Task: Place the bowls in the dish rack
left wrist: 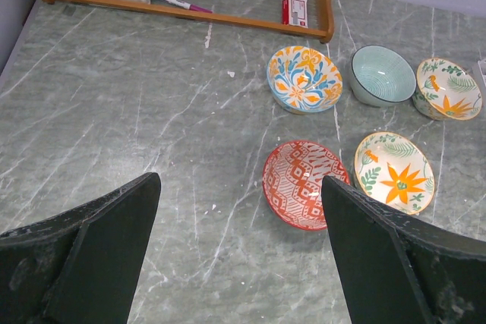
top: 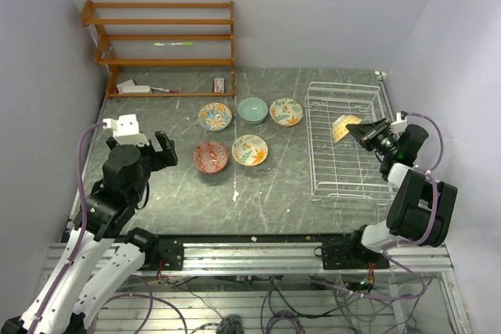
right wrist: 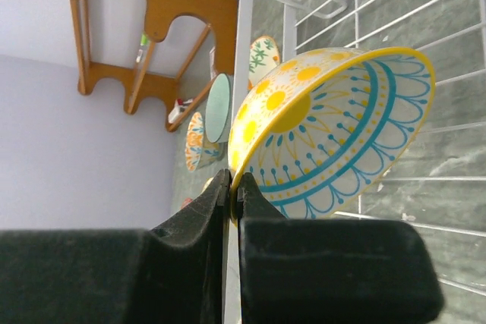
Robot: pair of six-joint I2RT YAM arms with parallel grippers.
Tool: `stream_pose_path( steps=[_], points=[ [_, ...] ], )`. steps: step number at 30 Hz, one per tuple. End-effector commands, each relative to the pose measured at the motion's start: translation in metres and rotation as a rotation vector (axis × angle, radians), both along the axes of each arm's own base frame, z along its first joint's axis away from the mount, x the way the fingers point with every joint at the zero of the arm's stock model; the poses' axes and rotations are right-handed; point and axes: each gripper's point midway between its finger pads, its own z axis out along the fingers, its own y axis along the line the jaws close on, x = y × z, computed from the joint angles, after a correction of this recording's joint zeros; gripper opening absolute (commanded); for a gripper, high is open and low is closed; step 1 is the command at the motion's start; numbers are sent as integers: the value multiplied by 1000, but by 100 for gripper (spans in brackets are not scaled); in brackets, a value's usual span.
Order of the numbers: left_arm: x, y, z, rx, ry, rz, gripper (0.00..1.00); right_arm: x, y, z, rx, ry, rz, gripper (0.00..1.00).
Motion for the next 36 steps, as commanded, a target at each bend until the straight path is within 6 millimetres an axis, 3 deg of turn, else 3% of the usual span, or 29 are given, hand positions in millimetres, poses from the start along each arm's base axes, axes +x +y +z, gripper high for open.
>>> stream_pose_path(
  steps=[1, 11, 15, 21, 26, 36],
  points=[
    [1, 2, 5, -12, -28, 7, 98, 1, 8, 12, 84, -27, 37, 1],
    [4, 1, 4, -6, -22, 5, 98, 30, 17, 55, 173, -210, 38, 1],
    [4, 1, 4, -5, -23, 9, 98, 43, 22, 56, 231, -263, 39, 0],
    [4, 2, 3, -3, -19, 13, 98, 57, 28, 44, 289, -273, 45, 1],
    [3, 4, 4, -1, -22, 20, 98, 64, 31, 23, 275, -200, 22, 4],
    [2, 4, 4, -1, -23, 17, 98, 54, 25, -27, 225, -29, -61, 18]
  ],
)
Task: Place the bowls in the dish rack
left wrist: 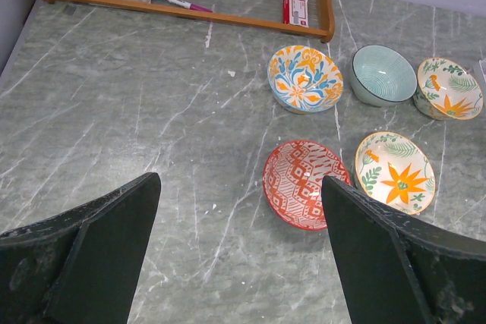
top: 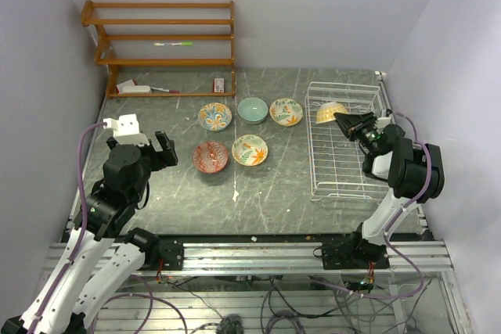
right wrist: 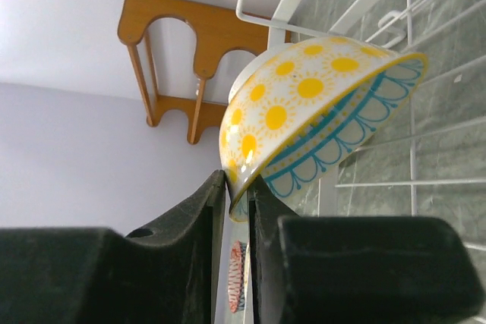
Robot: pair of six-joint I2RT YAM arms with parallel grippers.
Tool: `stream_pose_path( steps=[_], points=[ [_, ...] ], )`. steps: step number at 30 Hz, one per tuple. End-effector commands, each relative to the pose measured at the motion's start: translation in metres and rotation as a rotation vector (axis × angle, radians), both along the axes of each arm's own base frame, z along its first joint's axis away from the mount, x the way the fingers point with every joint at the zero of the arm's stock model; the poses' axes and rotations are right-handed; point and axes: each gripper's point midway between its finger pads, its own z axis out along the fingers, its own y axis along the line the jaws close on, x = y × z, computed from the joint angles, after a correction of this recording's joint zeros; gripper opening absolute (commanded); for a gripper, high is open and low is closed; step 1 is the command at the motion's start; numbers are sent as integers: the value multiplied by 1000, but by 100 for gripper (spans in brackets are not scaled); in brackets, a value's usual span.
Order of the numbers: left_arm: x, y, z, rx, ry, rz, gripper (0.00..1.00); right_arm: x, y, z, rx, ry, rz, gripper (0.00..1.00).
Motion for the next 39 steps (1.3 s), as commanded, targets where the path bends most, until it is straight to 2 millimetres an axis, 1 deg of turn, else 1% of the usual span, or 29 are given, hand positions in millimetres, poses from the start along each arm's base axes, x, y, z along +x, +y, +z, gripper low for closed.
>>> stream_pose_path(
  steps=[1, 5, 9, 12, 15, 18, 22, 29, 33, 35, 39],
  points=[
    [1, 4, 4, -3, -23, 16, 98, -4, -4, -19, -42, 55, -29, 18],
    [0, 4, 5, -5, -27, 16, 98, -10, -3, -28, -50, 87, -35, 23],
    [1, 3, 5, -6, -26, 14, 98, -16, -5, -32, -81, 122, -45, 27],
    [1, 3, 5, -9, -25, 11, 98, -21, -6, -32, -130, 152, -54, 34],
    [1, 2, 5, -11, -27, 8, 98, -26, -10, -28, -186, 173, -75, 42],
    [-1, 2, 6, -14, -31, 7, 98, -29, -16, -25, -244, 202, -98, 46],
    [-1, 2, 7, -17, -35, 7, 98, -32, -21, -21, -306, 232, -114, 48],
    [-1, 2, 7, -18, -34, 5, 98, -44, -24, -25, -379, 289, -105, 50],
    [-1, 2, 7, -19, -35, 3, 98, -49, -32, -19, -478, 315, -126, 58],
    [-1, 2, 6, -17, -33, 3, 98, -49, -35, -11, -545, 323, -131, 61],
    [-1, 0, 7, -18, -33, -4, 98, -43, -31, 6, -765, 354, -163, 66]
  ],
)
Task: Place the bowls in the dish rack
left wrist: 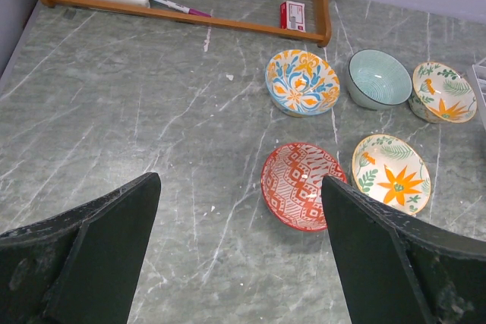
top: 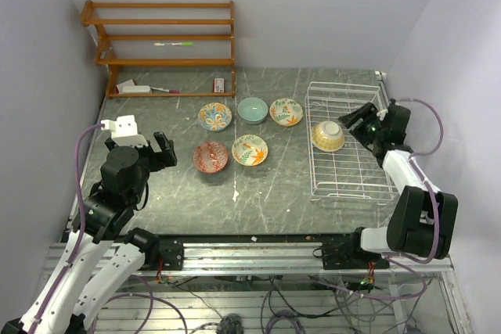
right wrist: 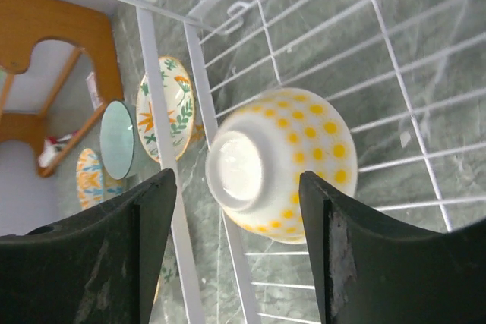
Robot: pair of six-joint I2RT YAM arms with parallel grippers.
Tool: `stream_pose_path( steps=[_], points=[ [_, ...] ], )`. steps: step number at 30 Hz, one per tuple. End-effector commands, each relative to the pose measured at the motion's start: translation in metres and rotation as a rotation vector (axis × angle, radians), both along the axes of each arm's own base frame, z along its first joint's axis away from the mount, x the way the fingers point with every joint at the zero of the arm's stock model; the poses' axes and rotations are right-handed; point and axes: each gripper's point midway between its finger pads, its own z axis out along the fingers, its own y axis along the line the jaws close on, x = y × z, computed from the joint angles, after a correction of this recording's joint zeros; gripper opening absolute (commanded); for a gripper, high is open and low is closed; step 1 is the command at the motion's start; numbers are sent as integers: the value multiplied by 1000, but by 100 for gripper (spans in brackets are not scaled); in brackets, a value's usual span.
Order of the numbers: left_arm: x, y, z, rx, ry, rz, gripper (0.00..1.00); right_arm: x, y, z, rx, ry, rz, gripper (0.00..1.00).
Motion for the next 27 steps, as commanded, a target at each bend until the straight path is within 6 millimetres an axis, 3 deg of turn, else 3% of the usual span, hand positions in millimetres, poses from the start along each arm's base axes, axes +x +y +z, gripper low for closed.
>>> stream_pose_path(
  steps=[1, 2, 6, 10, 15, 21, 27],
  points=[
    [2, -1, 2, -9, -16, -4, 98, 1, 0, 19, -301, 61, -6, 68],
    [2, -1, 3, -9, -18, -5, 98, 5, 3, 28, -352, 58, -3, 69],
    [2, -1, 3, -5, -19, -6, 98, 9, 12, 30, -514, 126, 14, 72],
    [2, -1, 3, -9, -19, -7, 98, 8, 4, 20, -621, 212, 9, 75],
    [2, -2, 4, -13, -22, -13, 98, 10, 6, 7, -664, 272, 77, 82],
    [2, 0, 5, -7, -27, -3, 98, 12, 27, 4, -668, 237, 177, 84],
    [1, 1, 6, -6, -30, 1, 98, 13, 33, -9, -666, 250, 213, 85]
  ],
)
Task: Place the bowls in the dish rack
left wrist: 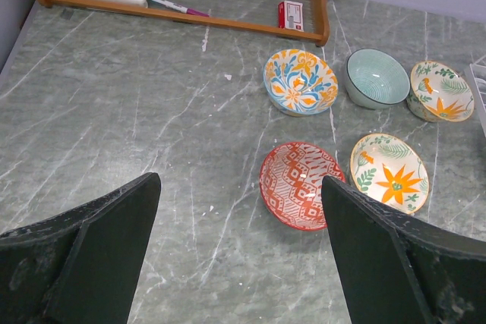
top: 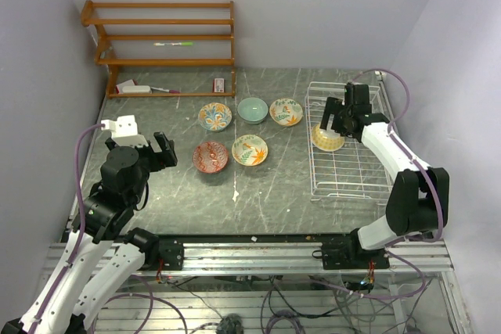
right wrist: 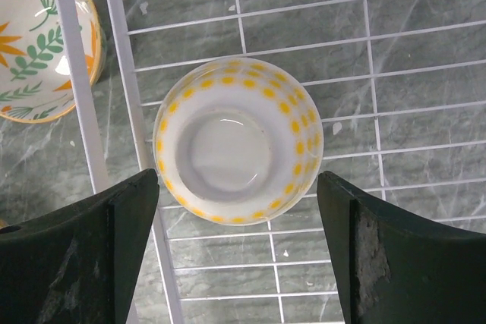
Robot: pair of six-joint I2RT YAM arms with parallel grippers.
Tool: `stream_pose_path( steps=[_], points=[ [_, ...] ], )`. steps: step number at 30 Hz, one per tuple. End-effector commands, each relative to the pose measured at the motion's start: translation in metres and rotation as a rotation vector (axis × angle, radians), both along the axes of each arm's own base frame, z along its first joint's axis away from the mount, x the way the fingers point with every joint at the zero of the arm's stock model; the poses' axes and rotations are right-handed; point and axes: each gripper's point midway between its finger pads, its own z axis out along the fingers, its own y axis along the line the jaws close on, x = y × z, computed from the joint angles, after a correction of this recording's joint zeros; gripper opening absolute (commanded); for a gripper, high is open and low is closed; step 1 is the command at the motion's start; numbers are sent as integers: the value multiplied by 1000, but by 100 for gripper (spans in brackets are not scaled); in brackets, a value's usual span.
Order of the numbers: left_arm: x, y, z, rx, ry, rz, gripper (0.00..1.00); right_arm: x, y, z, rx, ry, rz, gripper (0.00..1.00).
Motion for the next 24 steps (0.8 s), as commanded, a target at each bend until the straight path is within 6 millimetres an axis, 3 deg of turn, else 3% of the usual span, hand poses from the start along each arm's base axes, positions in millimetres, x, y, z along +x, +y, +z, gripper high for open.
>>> stream_pose_path(
  steps=[1, 6, 11, 19, 24],
  points=[
    [1, 2, 6, -4, -30, 8, 98, 5, 4, -4, -5, 7, 34, 85],
    [1, 2, 4, -1, -25, 8, 98, 11, 5, -11, 5, 11, 23, 83],
    [2, 2, 4, 0, -25, 9, 98, 18, 5, -10, 10, -9, 12, 74],
    [1, 2, 3, -1, -21, 8, 98, 20, 0, -13, -1, -17, -21, 48],
    [2, 2, 2, 0, -18, 8, 98, 25, -12, -4, -26, -65, -84, 42]
  ],
)
